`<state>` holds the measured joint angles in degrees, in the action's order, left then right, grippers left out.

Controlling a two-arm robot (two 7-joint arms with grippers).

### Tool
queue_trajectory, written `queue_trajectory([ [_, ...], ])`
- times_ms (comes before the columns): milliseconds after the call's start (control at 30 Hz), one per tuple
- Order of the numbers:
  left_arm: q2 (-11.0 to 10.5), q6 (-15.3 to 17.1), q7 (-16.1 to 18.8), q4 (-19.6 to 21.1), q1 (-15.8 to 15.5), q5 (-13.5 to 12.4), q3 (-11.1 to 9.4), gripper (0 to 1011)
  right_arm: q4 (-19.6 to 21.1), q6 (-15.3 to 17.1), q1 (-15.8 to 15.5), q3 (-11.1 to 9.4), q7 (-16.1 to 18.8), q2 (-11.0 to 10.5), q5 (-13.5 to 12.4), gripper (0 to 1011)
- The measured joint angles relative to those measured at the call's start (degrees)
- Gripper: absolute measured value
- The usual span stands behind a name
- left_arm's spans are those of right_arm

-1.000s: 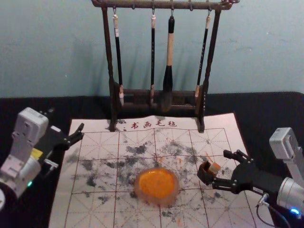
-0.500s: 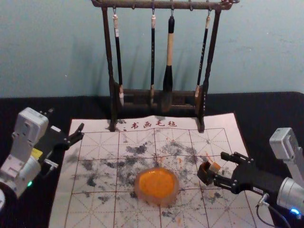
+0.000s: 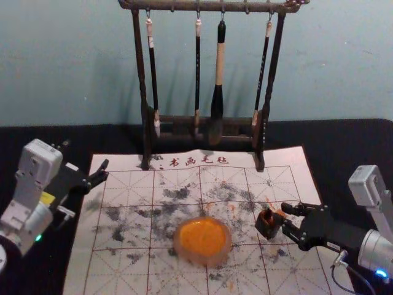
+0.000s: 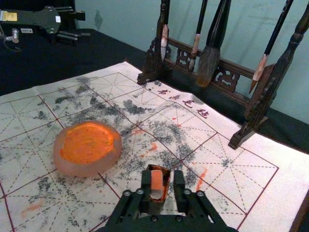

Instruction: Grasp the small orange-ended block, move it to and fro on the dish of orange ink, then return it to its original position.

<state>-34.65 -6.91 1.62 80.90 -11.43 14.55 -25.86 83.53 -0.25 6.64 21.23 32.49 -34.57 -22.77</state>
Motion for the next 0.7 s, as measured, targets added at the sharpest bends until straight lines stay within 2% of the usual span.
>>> queue_trajectory([
  [67,0.0,0.0,0.0,0.0,0.0,0.0,0.0,1001,0.0,0.0,0.0,0.0,0.0,0.0,0.0,228],
  [233,0.0,0.0,0.0,0.0,0.0,0.0,0.0,1001,0.0,0.0,0.0,0.0,0.0,0.0,0.0,101],
  [700,0.0,0.0,0.0,0.0,0.0,0.0,0.0,1002,0.0,0.0,0.0,0.0,0.0,0.0,0.0,95],
])
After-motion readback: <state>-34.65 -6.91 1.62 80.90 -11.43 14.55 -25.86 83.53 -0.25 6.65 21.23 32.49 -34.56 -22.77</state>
